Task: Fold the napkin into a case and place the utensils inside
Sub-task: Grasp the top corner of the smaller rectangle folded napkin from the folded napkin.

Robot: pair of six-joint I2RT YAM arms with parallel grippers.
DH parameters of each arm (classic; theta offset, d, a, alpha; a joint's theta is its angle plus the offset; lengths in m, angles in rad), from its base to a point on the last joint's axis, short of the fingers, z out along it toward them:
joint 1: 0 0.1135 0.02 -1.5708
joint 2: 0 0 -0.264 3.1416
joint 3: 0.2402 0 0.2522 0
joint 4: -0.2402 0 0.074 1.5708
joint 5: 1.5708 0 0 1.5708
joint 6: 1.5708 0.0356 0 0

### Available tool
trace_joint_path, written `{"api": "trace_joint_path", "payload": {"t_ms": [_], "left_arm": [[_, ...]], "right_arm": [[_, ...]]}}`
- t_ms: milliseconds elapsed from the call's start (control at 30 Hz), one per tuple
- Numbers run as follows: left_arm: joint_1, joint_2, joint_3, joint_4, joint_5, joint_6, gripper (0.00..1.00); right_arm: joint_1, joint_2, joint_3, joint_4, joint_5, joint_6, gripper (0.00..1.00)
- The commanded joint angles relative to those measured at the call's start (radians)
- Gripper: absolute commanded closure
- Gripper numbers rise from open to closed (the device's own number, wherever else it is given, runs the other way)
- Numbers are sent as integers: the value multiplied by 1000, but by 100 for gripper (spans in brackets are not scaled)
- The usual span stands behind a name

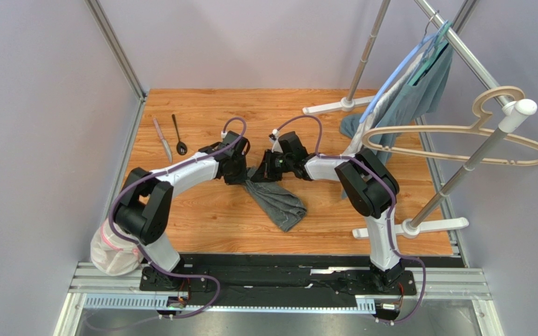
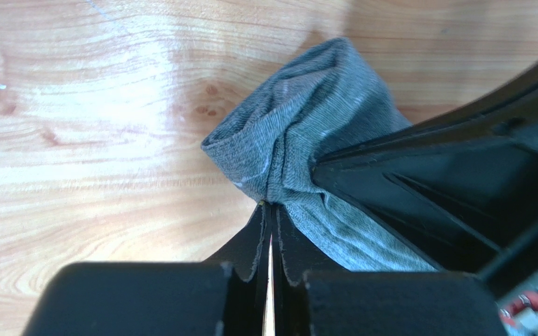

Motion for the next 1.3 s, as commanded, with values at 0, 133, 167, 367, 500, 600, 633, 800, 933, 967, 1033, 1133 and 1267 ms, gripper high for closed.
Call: {"api": "trace_joint_path", "payload": {"t_ms": [0,133,167,367,500,600,633,800,933,967,1033,1133,1267], "left_arm": [[-3,-95,-44,77,6,-4,100],[-3,-97,-63,125,33,-11,100],[-3,-83,-57,123,44,-10,100],[-1,-83,-73,132,41,-11,100],[-3,-99,-95,193,85,15,100],[-3,-109,-145,315,183,30,100],[-1,-114,-161,370,212,27,100],[2,-129,-218,399,208,10,100],[2,-143,-233,413,184,-1,100],[2,-175,-248,418,168,7,100],[7,-207,-258,424,129,35,100],[13,-205,-213,332,72,68,100],[19,-154,-173,266,72,30,100]], "right_arm": [[-1,-76,33,-21,-44,-30,100],[-1,-61,37,-11,-62,-27,100],[2,-59,36,-5,-75,-23,100],[14,-45,25,13,-87,-12,100],[33,-1,33,68,-115,37,100],[46,79,85,110,-132,69,100],[43,94,96,99,-133,66,100],[45,126,108,75,-90,40,100],[46,120,102,36,-83,3,100],[43,120,99,18,-79,-7,100],[34,117,74,54,-102,3,100],[42,99,56,52,-135,-12,100],[71,71,88,-83,-84,-119,100]]}}
